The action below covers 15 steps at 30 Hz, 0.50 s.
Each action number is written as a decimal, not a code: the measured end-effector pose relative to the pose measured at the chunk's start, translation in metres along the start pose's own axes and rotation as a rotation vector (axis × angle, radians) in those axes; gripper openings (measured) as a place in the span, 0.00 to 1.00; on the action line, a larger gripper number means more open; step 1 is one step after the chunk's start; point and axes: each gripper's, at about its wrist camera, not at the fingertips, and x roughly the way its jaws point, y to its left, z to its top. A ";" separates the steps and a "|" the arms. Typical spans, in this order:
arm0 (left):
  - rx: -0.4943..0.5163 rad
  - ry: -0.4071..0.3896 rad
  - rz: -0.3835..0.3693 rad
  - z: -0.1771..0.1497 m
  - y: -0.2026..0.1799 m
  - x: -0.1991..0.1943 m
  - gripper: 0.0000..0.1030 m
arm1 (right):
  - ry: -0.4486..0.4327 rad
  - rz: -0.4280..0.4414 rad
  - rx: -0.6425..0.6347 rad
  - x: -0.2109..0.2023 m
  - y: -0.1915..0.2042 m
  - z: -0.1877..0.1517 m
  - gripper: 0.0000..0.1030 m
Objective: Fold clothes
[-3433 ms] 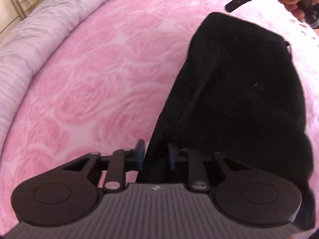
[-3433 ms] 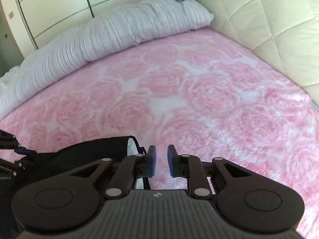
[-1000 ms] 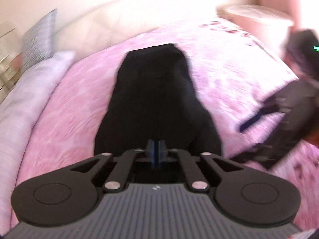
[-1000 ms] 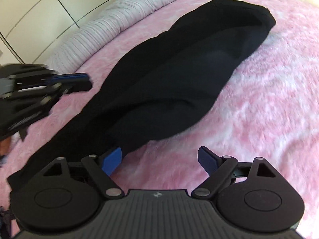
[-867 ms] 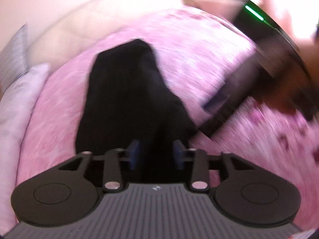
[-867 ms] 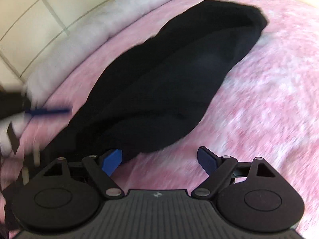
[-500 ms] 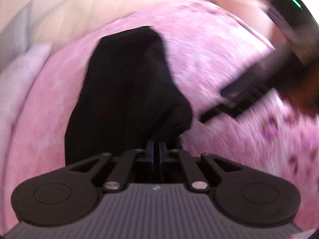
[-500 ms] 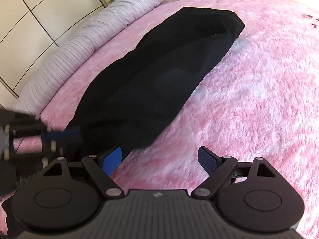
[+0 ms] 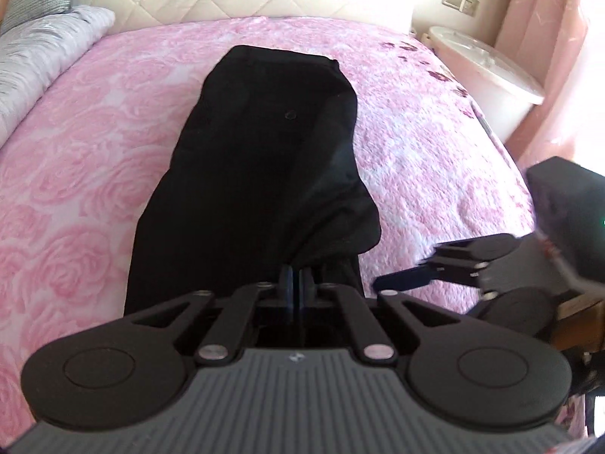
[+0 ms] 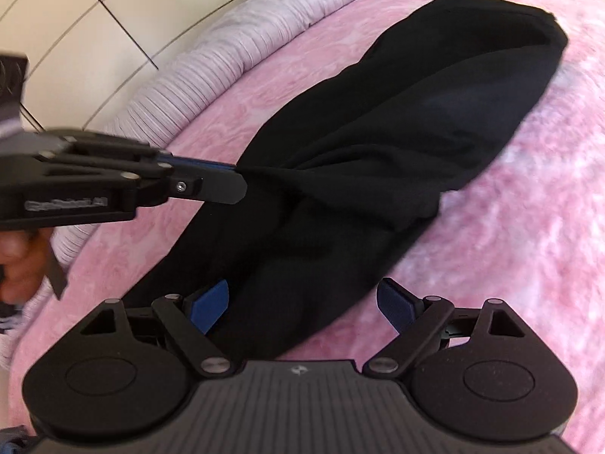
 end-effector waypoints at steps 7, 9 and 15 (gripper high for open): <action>0.045 -0.005 0.018 -0.001 -0.011 -0.001 0.01 | 0.031 -0.147 0.075 0.011 -0.014 0.010 0.34; 0.062 -0.007 0.011 -0.002 -0.018 -0.002 0.01 | 0.053 -0.163 0.092 -0.006 -0.023 0.000 0.12; 0.138 0.018 -0.034 -0.014 -0.052 0.010 0.01 | 0.070 -0.227 0.079 -0.043 -0.033 -0.032 0.05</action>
